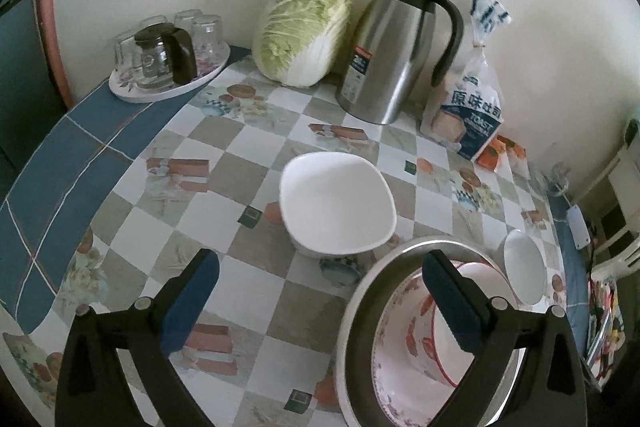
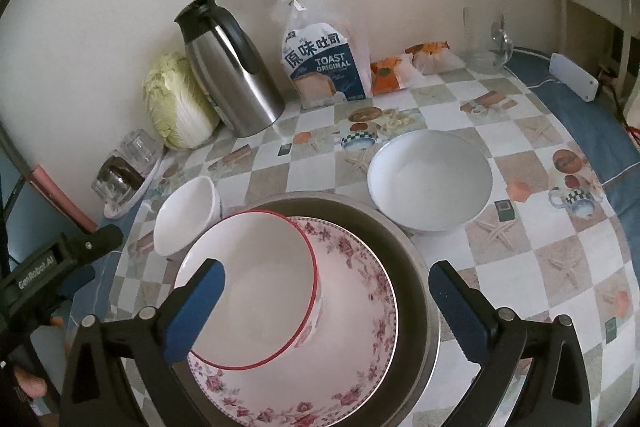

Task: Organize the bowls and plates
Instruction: 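Move both tools away from the basin toward the white square bowl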

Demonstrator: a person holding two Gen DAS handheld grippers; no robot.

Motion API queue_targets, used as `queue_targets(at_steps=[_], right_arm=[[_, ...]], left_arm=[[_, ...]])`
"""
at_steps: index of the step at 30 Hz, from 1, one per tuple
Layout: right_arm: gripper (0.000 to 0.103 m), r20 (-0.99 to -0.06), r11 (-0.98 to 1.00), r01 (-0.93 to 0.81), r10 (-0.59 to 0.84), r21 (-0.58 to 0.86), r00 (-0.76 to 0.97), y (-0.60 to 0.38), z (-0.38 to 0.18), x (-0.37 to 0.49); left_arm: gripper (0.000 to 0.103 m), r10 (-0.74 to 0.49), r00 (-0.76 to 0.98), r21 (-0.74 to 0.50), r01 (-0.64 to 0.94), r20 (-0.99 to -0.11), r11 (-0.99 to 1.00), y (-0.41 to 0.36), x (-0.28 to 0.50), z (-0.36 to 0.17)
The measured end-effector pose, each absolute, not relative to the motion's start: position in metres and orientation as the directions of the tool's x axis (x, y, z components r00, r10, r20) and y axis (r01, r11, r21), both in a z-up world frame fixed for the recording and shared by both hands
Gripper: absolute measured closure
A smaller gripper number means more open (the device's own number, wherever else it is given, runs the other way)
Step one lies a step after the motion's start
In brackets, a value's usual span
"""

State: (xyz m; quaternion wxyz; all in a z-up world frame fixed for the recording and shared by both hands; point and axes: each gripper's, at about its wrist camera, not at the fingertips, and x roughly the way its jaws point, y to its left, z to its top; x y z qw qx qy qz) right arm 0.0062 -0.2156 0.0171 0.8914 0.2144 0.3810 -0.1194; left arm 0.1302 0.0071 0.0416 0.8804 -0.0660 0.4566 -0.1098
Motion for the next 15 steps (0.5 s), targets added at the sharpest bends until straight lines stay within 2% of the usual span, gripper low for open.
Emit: queue_targets(at_steps=[7,15], right_arm=[[0.000,-0.716,0.877,0.384,-0.068,0.290,0.695,-0.211,0.024,0.003],[0.000,-0.716,0.893,0.375,-0.089,0.251,0.692,-0.198,0.033,0.008]], left_arm=[[0.002,-0.309,0.537,-0.277,0.141,-0.785,0.950,0.023,0.137,0.043],[0.002,-0.291,0.580,-0.276,0.117,-0.761,0.954,0.046,0.145,0.051]])
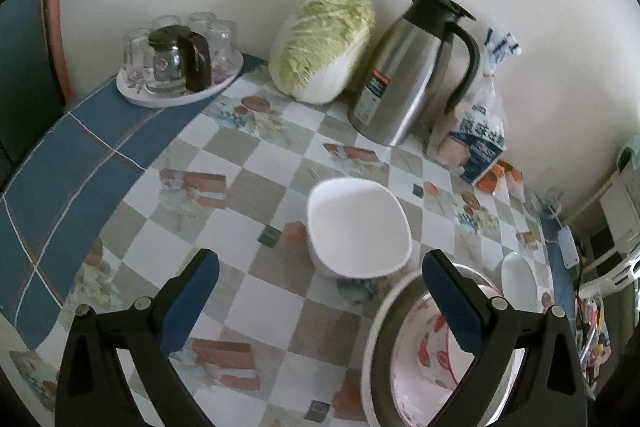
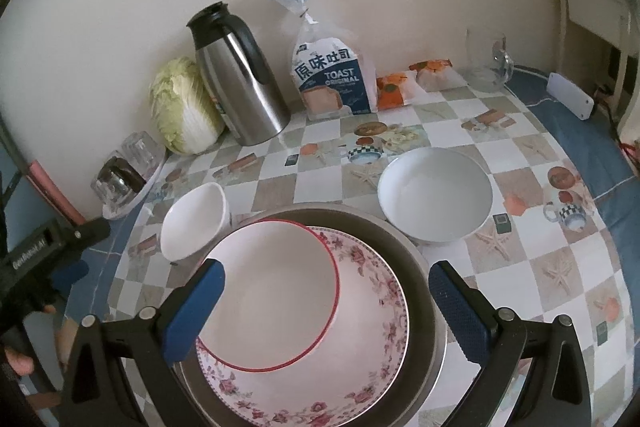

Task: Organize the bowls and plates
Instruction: 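Move both tools away from the basin toward the white square bowl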

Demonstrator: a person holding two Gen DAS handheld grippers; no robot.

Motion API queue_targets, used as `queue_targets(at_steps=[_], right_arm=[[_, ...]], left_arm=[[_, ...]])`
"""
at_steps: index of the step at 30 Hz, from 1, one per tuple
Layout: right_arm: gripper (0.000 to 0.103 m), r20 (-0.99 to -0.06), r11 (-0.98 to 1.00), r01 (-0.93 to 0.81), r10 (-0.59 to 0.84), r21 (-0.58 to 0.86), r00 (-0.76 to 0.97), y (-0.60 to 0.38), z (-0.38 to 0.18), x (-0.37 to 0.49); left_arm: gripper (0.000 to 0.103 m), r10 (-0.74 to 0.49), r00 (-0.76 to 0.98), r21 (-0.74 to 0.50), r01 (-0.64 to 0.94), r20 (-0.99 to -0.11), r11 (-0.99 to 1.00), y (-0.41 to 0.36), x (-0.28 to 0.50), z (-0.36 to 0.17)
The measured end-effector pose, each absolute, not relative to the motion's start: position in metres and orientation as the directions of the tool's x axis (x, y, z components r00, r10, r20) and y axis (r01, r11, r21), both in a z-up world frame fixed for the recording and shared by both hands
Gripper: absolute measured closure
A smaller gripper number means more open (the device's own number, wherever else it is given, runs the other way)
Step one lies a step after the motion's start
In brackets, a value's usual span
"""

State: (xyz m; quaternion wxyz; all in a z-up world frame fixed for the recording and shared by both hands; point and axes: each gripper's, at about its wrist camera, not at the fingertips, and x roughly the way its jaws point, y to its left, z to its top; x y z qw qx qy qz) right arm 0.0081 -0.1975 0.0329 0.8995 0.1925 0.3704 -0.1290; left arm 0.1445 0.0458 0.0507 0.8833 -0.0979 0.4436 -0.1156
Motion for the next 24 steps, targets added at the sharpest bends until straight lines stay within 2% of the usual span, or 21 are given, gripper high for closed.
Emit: queue_targets(at_steps=[5,18,24], right_arm=[[0.000,-0.723,0.889,0.377,-0.078,0.261,0.686,-0.191,0.043,0.012],[0.000,-0.753,0.914,0.308,-0.005,0.263,0.658,-0.157,0.101,0.066],[0.001,-0.798,0.935,0.307,-0.047,0.176,0.600,-0.135,0.101,0.105]], left_arm=[[0.002,-0.302,0.596,-0.281,0.130,-0.744,0.951,0.060,0.151,0.051],[0.002,-0.289,0.615,-0.351,0.021,-0.734,0.936,0.094,0.173,0.029],[0.002,-0.326,0.586,-0.397,0.007,-0.742,0.918,0.102,0.190,0.019]])
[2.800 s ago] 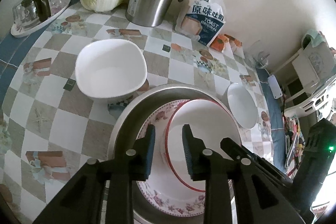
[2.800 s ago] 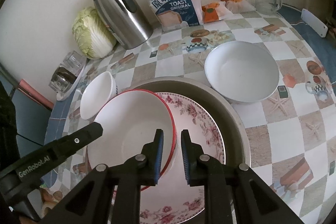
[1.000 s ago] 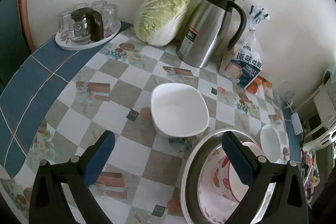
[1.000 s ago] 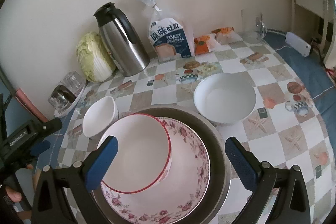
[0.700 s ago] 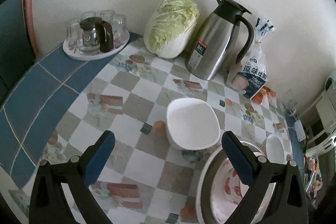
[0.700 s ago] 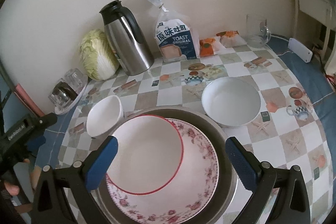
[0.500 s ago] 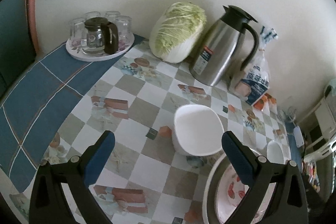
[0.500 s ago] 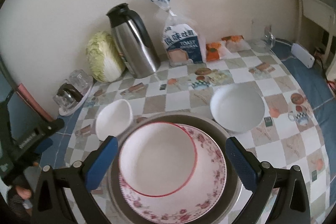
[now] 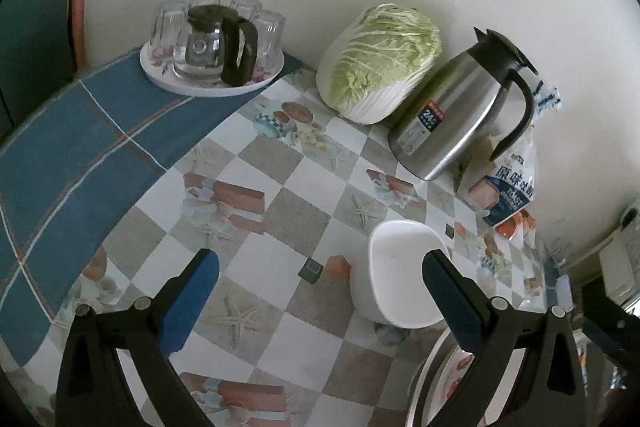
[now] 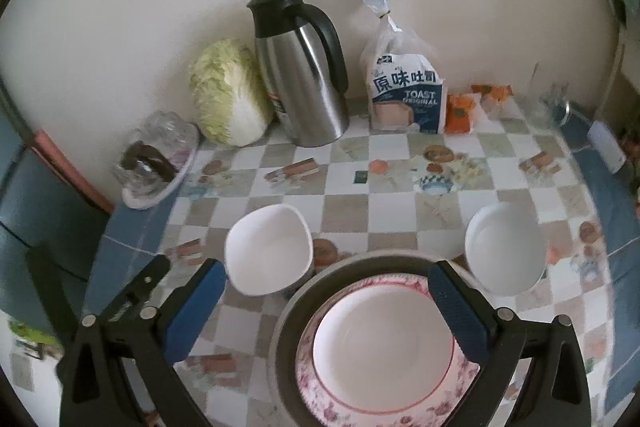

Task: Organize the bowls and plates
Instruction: 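Move both tools away from the basin toward the white square bowl, then close both tools on the rim of the white square bowl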

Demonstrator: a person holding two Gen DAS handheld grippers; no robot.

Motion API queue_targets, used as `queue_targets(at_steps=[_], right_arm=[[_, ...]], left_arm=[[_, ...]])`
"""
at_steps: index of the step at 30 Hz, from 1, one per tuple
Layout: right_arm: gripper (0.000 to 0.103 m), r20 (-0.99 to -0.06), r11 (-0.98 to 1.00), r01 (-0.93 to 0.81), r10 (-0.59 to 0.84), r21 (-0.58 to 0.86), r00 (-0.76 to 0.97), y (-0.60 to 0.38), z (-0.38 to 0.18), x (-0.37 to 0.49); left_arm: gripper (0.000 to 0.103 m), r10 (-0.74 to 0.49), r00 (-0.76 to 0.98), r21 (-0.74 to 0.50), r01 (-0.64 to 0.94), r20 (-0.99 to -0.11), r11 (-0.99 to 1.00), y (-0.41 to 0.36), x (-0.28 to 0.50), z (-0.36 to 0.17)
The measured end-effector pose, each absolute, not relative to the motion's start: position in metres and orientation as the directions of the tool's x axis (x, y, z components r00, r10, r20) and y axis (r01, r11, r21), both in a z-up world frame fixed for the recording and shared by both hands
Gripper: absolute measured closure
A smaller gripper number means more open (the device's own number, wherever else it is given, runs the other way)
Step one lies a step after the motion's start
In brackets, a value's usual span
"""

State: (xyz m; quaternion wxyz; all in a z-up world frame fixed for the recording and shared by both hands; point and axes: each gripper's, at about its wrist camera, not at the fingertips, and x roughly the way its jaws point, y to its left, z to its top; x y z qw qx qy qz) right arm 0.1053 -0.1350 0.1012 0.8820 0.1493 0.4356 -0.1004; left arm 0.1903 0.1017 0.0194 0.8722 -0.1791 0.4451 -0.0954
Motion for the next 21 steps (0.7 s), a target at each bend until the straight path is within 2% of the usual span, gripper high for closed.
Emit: queue_targets(at_steps=[5,7,10,13,21], right_arm=[[0.007,-0.831,0.945,0.297,-0.053,0.137,0.554,-0.123,0.091,0.131],[0.014,-0.843,0.944,0.304,-0.056,0.130,0.536,-0.120,0.086,0.139],[0.016,-0.860,0.948,0.308,-0.086,0.085,0.502,-0.116,0.076,0.155],[0.028,-0.880,0.946,0.316,-0.086,0.076,0.468,-0.115,0.065,0.167],[0.037,-0.910,0.942,0.333,-0.104,0.038,0.401,-0.113,0.033,0.188]], left_arm=[[0.002,-0.315,0.592,-0.378,0.020,-0.742,0.926,0.095,0.199,0.017],[0.002,-0.312,0.590,-0.380,0.009,-0.745,0.925,0.094,0.203,0.014],[0.002,-0.321,0.574,-0.386,0.008,-0.753,0.922,0.090,0.210,0.006],[0.002,-0.323,0.557,-0.371,0.029,-0.765,0.928,0.080,0.216,0.000],[0.002,-0.342,0.504,-0.369,0.050,-0.793,0.928,0.061,0.232,-0.023]])
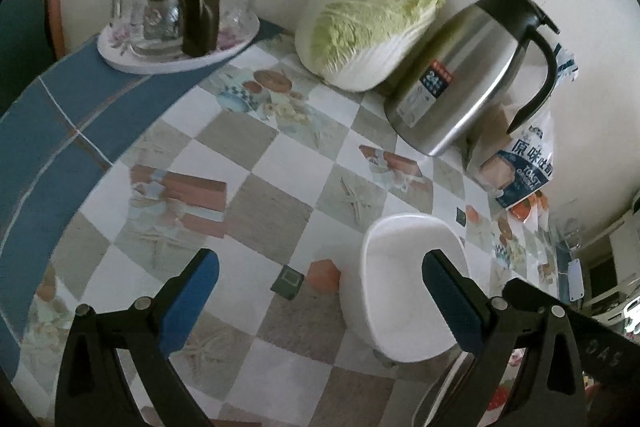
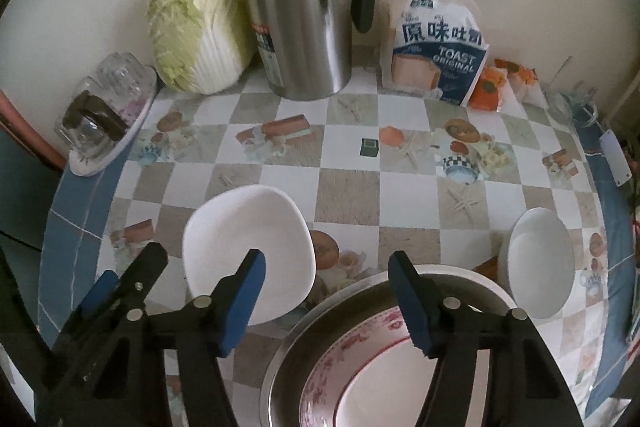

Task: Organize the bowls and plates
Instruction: 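Close both tools on the rim of the white square bowl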

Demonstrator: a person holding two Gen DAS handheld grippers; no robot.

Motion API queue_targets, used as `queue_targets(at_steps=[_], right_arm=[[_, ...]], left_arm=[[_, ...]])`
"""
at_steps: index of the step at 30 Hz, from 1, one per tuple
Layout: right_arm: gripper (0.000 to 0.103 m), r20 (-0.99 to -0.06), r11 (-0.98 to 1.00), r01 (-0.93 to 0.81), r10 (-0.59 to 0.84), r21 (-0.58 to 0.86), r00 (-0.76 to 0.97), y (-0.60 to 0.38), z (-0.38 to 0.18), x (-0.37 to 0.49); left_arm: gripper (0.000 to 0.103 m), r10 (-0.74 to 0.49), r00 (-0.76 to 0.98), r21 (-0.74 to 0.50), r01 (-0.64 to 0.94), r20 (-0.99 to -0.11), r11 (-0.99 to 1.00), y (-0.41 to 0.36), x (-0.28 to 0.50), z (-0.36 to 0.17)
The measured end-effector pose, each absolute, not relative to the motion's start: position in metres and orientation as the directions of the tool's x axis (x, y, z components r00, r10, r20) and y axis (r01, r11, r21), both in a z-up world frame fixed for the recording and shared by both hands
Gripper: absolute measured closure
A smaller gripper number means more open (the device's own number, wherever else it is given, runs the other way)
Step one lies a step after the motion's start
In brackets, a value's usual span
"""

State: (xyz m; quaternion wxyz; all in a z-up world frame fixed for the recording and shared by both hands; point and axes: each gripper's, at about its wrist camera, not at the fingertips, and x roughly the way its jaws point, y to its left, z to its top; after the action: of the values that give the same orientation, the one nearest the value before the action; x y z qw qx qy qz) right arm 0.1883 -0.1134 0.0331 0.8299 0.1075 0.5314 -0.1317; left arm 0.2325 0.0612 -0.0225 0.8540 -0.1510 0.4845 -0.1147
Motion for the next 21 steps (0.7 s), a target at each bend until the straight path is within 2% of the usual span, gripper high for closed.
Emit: queue_targets(at_steps=[9,12,16,17,18,19,21], right_arm=[[0.051,-0.931,0.945,0.327,-0.113,0.008,0.348,-0.112,0.003,0.203],[0.053,-0.937,0.944,0.330,-0.109,0.007,0.331,-0.113,-0.005,0.207],[0.055,-0.944,0.943,0.332,-0.112,-0.003,0.310,-0.113,-0.013,0.210],[0.057,-0.945,0.944,0.331,-0.113,-0.005,0.308,-0.112,-0.015,0.211],[0.059,-0.945,0.945,0.328,-0.113,-0.007,0.306,-0.111,-0.016,0.211],[0.061,-0.946,0.946,0.325,-0.112,-0.007,0.305,-0.110,-0.017,0.212],[0.064,-0.947,0.947,0.322,-0.110,-0.007,0.302,-0.109,-0.018,0.213]], left_arm=[[0.003,-0.368,0.457,-0.394,0.042,-0.810,0.918,0.055,0.241,-0.043],[0.013,-0.376,0.446,-0.398,0.048,-0.812,0.916,0.051,0.242,-0.047],[0.018,-0.386,0.417,-0.410,0.035,-0.823,0.911,0.050,0.244,-0.055],[0.022,-0.388,0.414,-0.412,0.033,-0.823,0.910,0.051,0.244,-0.056],[0.032,-0.390,0.410,-0.415,0.029,-0.825,0.909,0.051,0.245,-0.056],[0.038,-0.390,0.406,-0.416,0.028,-0.826,0.909,0.051,0.245,-0.057],[0.040,-0.387,0.401,-0.410,0.031,-0.830,0.911,0.050,0.246,-0.058]])
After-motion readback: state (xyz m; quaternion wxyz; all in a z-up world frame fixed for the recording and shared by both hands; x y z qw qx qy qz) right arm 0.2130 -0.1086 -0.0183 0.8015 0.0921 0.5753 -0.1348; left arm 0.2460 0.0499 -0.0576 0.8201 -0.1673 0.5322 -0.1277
